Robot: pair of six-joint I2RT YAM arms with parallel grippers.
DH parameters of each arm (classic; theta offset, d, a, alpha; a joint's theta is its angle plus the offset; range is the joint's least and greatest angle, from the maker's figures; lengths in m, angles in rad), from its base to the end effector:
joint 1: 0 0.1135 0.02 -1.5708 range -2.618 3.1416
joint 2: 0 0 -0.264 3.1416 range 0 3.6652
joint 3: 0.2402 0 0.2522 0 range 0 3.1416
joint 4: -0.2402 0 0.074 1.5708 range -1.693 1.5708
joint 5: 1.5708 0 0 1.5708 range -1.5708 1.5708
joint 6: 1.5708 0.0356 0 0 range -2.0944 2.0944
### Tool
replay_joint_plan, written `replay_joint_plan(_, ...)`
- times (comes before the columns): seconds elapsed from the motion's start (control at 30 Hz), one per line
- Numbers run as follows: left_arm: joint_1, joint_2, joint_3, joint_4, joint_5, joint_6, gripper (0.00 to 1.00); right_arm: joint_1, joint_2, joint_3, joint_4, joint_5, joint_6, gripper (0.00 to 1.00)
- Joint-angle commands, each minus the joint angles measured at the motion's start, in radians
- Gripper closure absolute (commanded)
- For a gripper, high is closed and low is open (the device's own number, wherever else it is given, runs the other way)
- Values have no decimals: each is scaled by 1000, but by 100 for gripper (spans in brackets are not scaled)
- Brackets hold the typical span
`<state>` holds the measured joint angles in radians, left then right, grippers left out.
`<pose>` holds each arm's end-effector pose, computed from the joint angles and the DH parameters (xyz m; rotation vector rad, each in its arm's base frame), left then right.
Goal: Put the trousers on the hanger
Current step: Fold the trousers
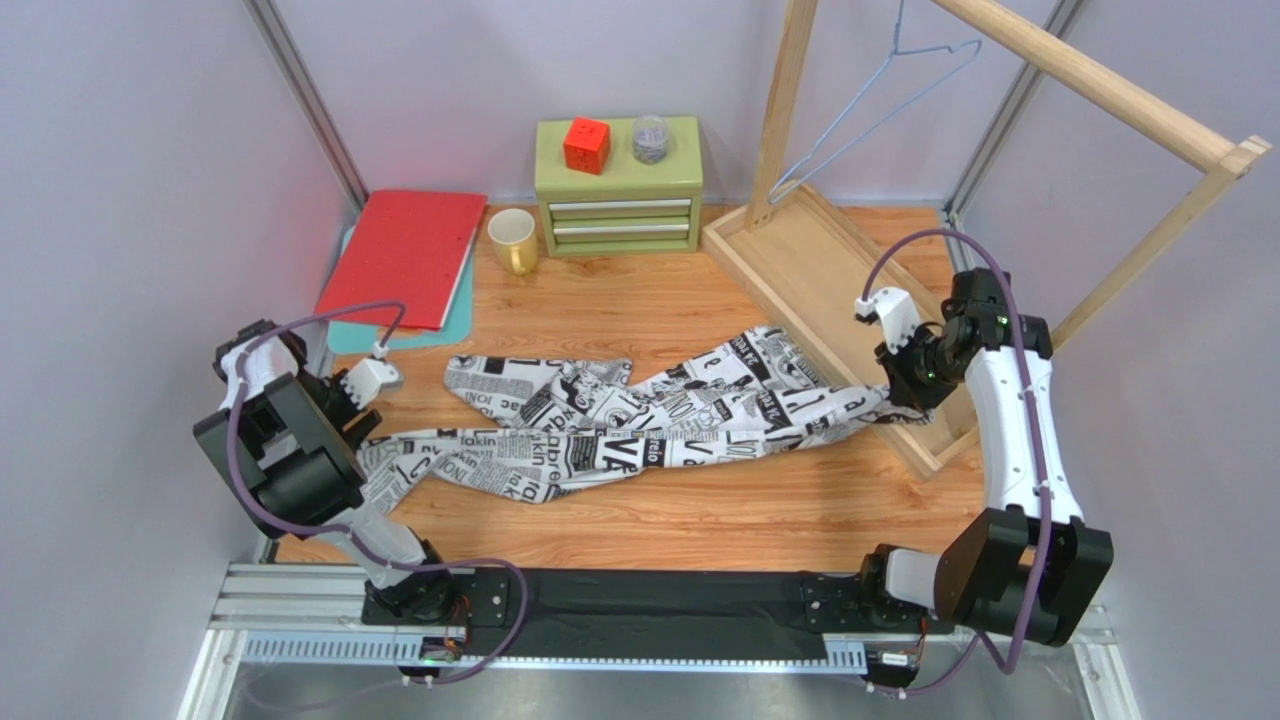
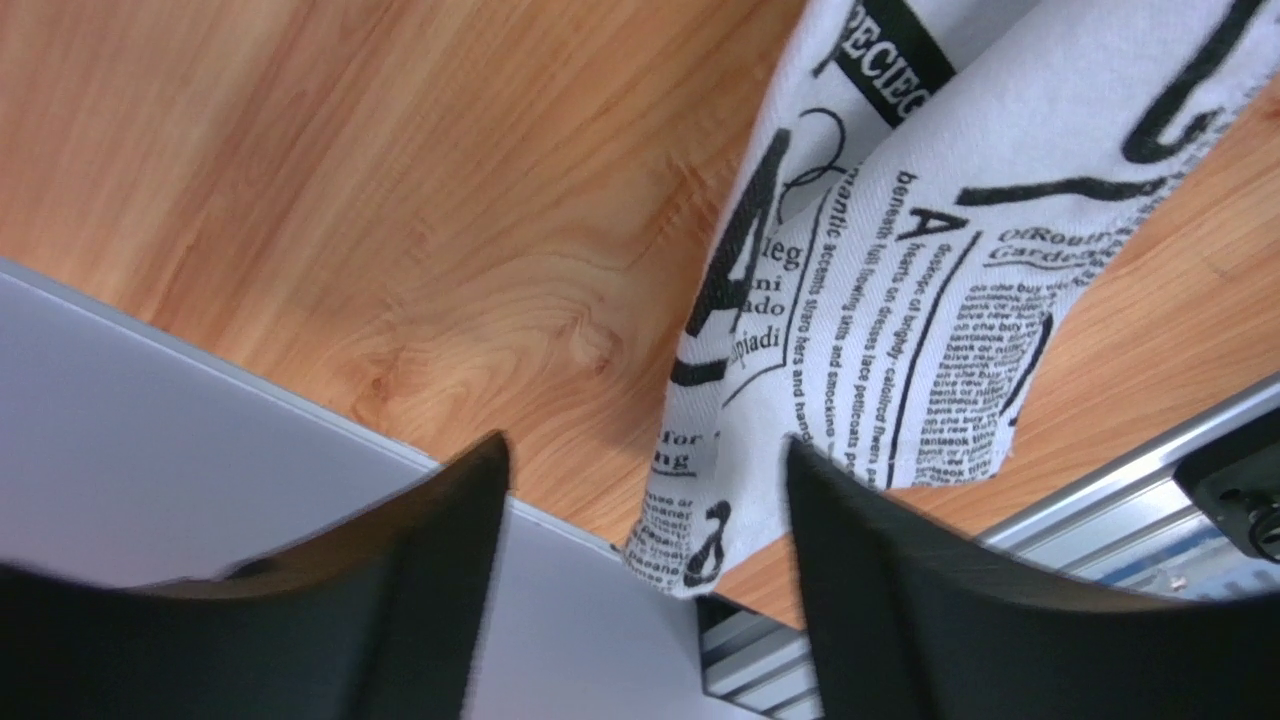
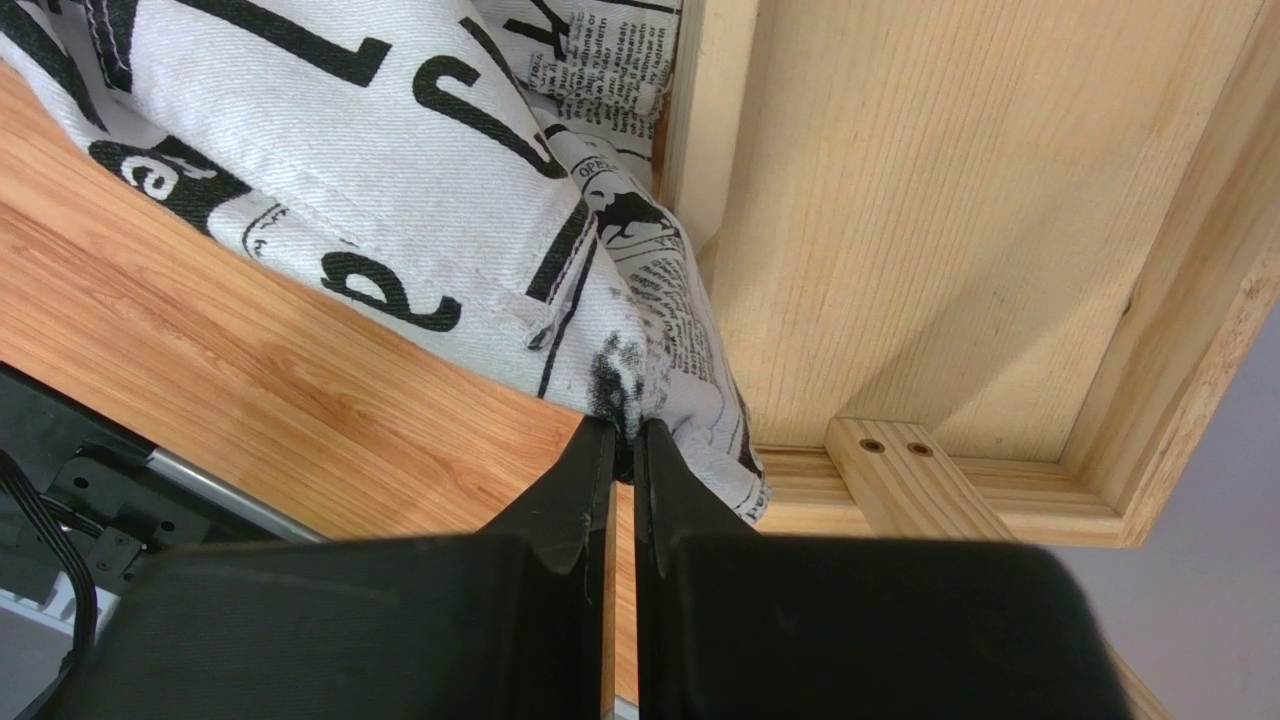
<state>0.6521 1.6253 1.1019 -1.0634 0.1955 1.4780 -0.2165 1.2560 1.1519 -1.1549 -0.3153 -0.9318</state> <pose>0.2226 0.1613 0.1977 1.1914 2.7249 -0.1621 0.2184 -0.0367 0.2961 -1.0115 2.5133 0.1303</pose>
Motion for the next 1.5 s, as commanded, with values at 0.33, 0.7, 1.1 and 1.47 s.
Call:
replay_joint_plan(0.33,-11,97,384,-193,114,-125,100,46,134,250,26,-25,114,100)
replay_joint_plan(0.7,222,-218,380,-309,315,169,100,-6,-126,114,-212,-56,-192,100)
replay_joint_plan(1.1,405,-415,-128,-72,347,369,100,-20,-292,-233,-105,30,-303,100)
replay_joint_plan(1.47,147,-217,378,72,371,-179,100,-35,117,366,-152,-128,-42,100)
